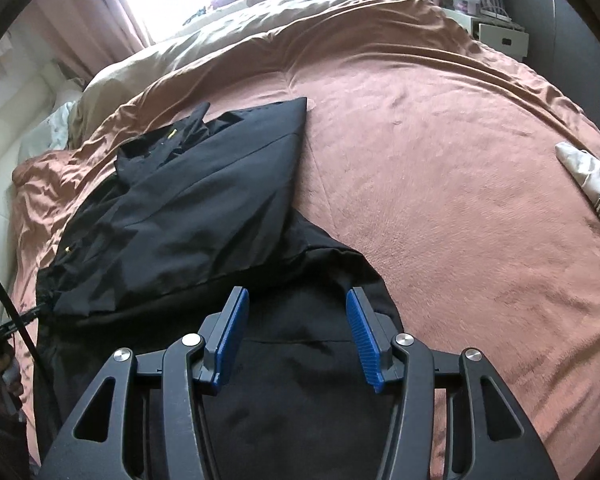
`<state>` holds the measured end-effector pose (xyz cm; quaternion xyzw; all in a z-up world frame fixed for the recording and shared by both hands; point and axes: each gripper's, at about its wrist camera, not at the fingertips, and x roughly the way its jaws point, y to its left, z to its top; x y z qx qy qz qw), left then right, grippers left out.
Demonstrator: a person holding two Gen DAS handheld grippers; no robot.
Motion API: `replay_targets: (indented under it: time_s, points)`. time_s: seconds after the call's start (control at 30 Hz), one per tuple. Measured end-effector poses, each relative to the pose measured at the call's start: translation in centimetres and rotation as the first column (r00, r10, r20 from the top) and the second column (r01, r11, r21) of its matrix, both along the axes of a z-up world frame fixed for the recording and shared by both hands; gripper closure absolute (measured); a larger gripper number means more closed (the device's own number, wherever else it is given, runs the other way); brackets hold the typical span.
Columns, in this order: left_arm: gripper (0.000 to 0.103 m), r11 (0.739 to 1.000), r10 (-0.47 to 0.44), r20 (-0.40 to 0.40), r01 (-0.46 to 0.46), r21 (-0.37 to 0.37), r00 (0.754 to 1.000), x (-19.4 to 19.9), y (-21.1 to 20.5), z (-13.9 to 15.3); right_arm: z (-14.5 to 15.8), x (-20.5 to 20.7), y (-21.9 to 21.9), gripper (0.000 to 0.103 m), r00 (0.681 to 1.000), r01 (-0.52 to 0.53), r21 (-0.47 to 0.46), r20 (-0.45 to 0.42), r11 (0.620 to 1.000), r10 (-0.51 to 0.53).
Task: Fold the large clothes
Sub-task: 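Open the right tool and pull both tools back from the jacket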
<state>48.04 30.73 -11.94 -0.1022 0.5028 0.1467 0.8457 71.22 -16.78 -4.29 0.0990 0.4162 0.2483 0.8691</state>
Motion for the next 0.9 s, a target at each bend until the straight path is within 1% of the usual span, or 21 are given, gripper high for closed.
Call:
replay_targets:
  time_s: [0.1,0.2,0.27,0.33,0.37,0.43,0.5,0.53,0.57,0.63,0.67,0.77,0.8,0.83,0.87,0.9]
  points:
    - [0.094,0.998,-0.006,0.017,0.005,0.061,1.000,1.0,0.7,1.5,0.4,-0.6,-0.7,0.054,1.000,-0.006,0.020,0.009,1.000,0.006]
    - [0.094,0.998,0.011,0.017,-0.012,0.058,1.000,2.3,2.0,1.5,0.6,-1.8,-1.5,0.054,0.999,-0.014,0.009,0.028,1.000,0.014]
    - [0.093,0.999,0.019,-0.010,-0.018,0.043,1.000,2.9,2.7,0.4,0.6,-2.5,-2.0,0.054,0.999,-0.014,-0.021,0.042,1.000,0.015]
    - [0.086,0.999,0.042,-0.068,-0.041,0.025,0.997,3.2,3.2,-1.3,0.5,-2.8,-2.4,0.054,0.999,-0.009,-0.055,0.046,0.998,0.012]
    - [0.083,0.998,0.055,-0.081,-0.053,0.027,0.995,3.1,3.2,-1.6,0.4,-2.9,-2.5,0.054,0.999,-0.007,-0.068,0.045,0.998,0.011]
    - [0.073,0.997,0.078,-0.085,-0.076,0.025,0.993,2.1,3.4,-2.5,0.2,-3.1,-2.7,0.054,0.999,-0.009,-0.084,0.036,0.996,0.012]
    - [0.070,0.997,0.082,-0.081,-0.083,-0.001,0.993,1.2,3.7,-2.6,0.2,-3.1,-2.8,0.054,0.999,-0.034,-0.075,0.010,0.997,0.035]
    - [0.070,0.996,0.084,-0.075,-0.086,-0.025,0.994,0.7,3.8,-2.5,0.1,-3.2,-2.8,0.054,0.999,-0.047,-0.073,-0.001,0.996,0.047]
    - [0.070,0.996,0.085,-0.069,-0.087,-0.032,0.994,0.2,3.9,-2.2,0.2,-3.6,-2.7,0.054,0.999,-0.047,-0.091,0.005,0.995,0.048]
    - [0.070,0.996,0.087,-0.036,-0.086,0.027,0.996,-1.1,3.4,-0.6,0.8,-4.2,-2.6,0.054,0.998,-0.046,-0.123,0.031,0.991,0.050]
    - [0.070,0.996,0.080,-0.014,-0.080,0.041,0.997,-1.7,2.9,0.3,1.1,-4.5,-2.6,0.054,0.998,-0.049,-0.125,0.038,0.991,0.054]
    - [0.070,0.998,0.052,0.038,-0.054,0.040,0.998,-4.0,1.9,2.9,2.1,-6.1,-2.9,0.054,0.996,-0.054,-0.128,0.062,0.990,0.062]
    - [0.070,0.998,0.040,0.062,-0.043,0.046,0.997,-5.0,1.3,4.0,2.5,-6.7,-3.1,0.050,0.995,-0.057,-0.125,0.069,0.990,0.066]
    - [0.070,0.998,0.032,0.086,-0.037,0.058,0.996,-5.9,0.8,4.9,2.8,-7.2,-3.3,0.041,0.995,-0.058,-0.119,0.074,0.991,0.067]
    - [0.070,0.997,0.021,0.110,-0.029,0.073,0.994,-6.7,0.1,5.7,3.0,-7.8,-3.6,0.036,0.995,-0.056,-0.113,0.081,0.992,0.066]
    - [0.068,0.996,0.005,0.134,-0.016,0.086,0.991,-7.6,-0.6,6.6,3.4,-8.5,-3.9,0.026,0.993,-0.054,-0.107,0.095,0.993,0.064]
